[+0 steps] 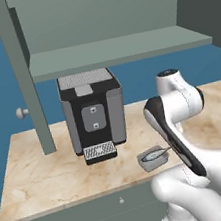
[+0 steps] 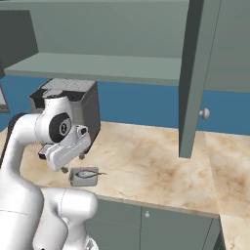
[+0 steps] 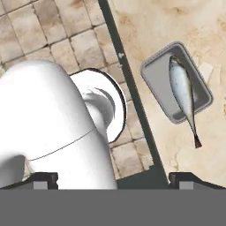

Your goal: Retrieve the tupperware from the cabinet, then place the raw meat into the tupperware to avoid contamination.

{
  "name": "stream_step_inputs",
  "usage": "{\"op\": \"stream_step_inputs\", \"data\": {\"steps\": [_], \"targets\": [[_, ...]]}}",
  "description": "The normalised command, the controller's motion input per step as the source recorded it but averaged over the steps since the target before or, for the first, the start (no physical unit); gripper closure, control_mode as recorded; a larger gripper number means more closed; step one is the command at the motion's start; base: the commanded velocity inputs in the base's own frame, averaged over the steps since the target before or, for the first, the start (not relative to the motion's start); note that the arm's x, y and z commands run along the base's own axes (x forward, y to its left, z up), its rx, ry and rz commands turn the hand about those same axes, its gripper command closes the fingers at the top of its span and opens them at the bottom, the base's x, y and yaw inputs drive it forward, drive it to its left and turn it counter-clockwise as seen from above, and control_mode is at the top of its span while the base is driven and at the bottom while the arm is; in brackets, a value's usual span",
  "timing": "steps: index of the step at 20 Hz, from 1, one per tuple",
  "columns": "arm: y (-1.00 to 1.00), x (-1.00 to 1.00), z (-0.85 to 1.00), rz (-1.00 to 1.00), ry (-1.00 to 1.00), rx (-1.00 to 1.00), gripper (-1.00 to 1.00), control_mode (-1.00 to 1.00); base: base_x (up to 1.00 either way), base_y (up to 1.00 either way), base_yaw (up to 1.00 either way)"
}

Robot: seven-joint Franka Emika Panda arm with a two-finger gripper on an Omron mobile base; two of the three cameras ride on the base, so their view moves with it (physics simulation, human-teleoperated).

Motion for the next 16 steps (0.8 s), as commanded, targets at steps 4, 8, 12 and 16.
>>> {"op": "stream_step_inputs", "data": {"steps": [4, 8, 12, 16], "targets": [[0.26, -0.56, 0.33, 0.0, -0.25, -0.05, -1.0, -1.0, 0.0, 0.0, 0.0], [0.29, -0.43, 0.36, 0.0, -0.23, -0.05, -1.0, -1.0, 0.0, 0.0, 0.0], [0.24, -0.37, 0.42, 0.0, -0.26, -0.05, -1.0, -1.0, 0.0, 0.0, 0.0], [0.28, -0.31, 0.4, 0.0, -0.27, -0.06, -1.0, -1.0, 0.0, 0.0, 0.0]]}}
